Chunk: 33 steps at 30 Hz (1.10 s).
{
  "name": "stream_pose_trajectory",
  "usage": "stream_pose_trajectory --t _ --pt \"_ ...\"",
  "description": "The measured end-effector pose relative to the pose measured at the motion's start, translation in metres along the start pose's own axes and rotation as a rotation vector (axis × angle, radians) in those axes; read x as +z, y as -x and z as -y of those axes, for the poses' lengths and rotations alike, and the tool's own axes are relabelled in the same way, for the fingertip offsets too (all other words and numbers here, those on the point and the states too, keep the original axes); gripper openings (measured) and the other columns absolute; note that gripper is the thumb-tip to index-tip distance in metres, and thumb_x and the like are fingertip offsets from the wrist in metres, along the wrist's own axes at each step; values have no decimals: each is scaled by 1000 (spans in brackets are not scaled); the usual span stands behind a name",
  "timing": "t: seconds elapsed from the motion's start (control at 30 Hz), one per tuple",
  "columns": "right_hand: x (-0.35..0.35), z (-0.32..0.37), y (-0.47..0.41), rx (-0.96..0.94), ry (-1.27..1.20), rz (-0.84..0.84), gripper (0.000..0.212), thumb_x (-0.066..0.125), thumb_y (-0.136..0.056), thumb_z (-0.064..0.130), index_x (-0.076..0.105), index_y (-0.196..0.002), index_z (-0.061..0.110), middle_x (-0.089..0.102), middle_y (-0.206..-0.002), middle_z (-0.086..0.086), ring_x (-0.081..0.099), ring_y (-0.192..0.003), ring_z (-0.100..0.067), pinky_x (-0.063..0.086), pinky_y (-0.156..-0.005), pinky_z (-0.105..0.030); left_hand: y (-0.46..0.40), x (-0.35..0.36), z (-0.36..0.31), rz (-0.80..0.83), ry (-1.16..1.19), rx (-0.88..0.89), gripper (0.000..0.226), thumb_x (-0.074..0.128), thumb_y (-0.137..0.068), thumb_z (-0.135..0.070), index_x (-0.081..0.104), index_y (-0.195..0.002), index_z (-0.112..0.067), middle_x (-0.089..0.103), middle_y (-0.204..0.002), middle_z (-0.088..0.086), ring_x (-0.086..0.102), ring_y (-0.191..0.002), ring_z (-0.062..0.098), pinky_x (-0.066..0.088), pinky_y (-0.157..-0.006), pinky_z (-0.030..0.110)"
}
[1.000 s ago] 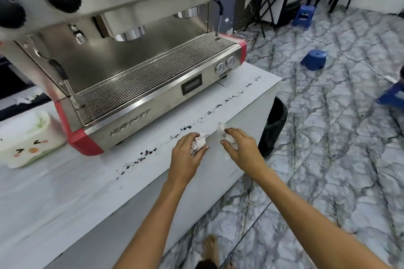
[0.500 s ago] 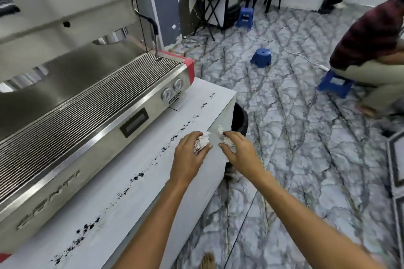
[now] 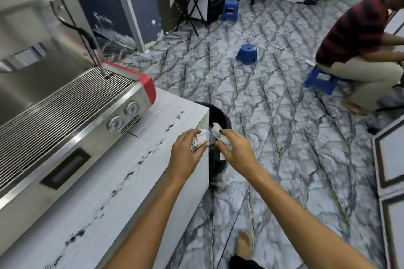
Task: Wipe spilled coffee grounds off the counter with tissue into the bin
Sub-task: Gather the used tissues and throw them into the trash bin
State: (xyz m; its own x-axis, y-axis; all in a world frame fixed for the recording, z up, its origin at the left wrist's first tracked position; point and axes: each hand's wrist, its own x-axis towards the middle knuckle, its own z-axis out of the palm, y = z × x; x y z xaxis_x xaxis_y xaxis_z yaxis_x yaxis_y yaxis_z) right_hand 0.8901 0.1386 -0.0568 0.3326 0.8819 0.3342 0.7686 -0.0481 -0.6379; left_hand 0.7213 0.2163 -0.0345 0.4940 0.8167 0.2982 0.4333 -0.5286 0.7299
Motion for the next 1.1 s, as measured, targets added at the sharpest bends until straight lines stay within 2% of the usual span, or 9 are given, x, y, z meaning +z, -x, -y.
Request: stream_pose_trajectory --t 0.1,0.27,0.43,0.57,0.7,0.8,0.87,1.0,1.1 --pt "-9 -33 -26 -21 1 42 38 64 -91 22 59 -124 4 63 -119 -10 59 -111 -24 40 -92 -20 -28 27 -7 -20 -23 -17 37 78 -84 -27 66 -115 -12 69 -112 0 61 -101 15 39 -86 13" --pt "-27 -77 -60 -36 -31 83 38 64 -91 22 59 -124 3 63 -118 -11 60 -110 -25 48 -93 -33 -63 72 -14 -42 -37 -80 38 76 -85 -29 64 -119 -16 67 -117 -5 61 -108 14 44 -94 23" --pt "-34 -114 -91 -21 -46 124 38 63 -92 22 58 -125 4 63 -119 -9 59 -112 -23 45 -94 -29 -96 106 -23 -54 -19 -123 36 77 -85 -24 65 -116 -13 61 -110 -13 55 -103 4 32 -89 0" --pt "-32 -144 -127 1 -41 172 39 63 -92 24 57 -126 5 62 -120 -9 58 -113 -22 44 -95 -28 -131 130 -14 -59 -37 -155 37 77 -85 -28 65 -116 -12 67 -114 -2 58 -106 10 32 -90 2" --pt "-21 -173 -172 -4 -25 205 39 63 -92 22 57 -127 5 62 -121 -10 58 -113 -24 45 -96 -32 -168 158 2 -63 -40 -202 39 75 -87 -32 64 -120 -15 64 -119 -5 55 -111 9 33 -94 8" --pt "-11 -190 -203 -12 -18 238 39 64 -91 21 58 -126 5 62 -121 -10 59 -112 -26 48 -94 -39 -195 175 15 -73 -17 -247 39 74 -88 -28 63 -122 -13 61 -121 -7 50 -118 11 26 -97 1" --pt "-4 -200 -222 -5 -9 262 38 65 -90 20 59 -124 4 63 -118 -12 60 -109 -28 46 -94 -35 -210 182 23 -75 1 -282 38 73 -88 -26 63 -122 -12 59 -120 -9 47 -119 10 23 -97 -1" --pt "9 -210 -253 0 5 297 37 67 -89 18 61 -122 2 64 -114 -13 59 -106 -27 32 -89 -13 -236 191 41 -91 -3 -353 38 70 -90 -32 61 -124 -18 61 -122 -7 52 -116 10 33 -98 12" --pt "24 -218 -273 -11 -13 350 38 68 -88 20 61 -121 2 64 -115 -13 60 -107 -28 39 -93 -22 -249 199 51 -89 -15 -416 42 69 -91 -31 58 -129 -18 58 -128 -4 50 -121 12 34 -101 20"
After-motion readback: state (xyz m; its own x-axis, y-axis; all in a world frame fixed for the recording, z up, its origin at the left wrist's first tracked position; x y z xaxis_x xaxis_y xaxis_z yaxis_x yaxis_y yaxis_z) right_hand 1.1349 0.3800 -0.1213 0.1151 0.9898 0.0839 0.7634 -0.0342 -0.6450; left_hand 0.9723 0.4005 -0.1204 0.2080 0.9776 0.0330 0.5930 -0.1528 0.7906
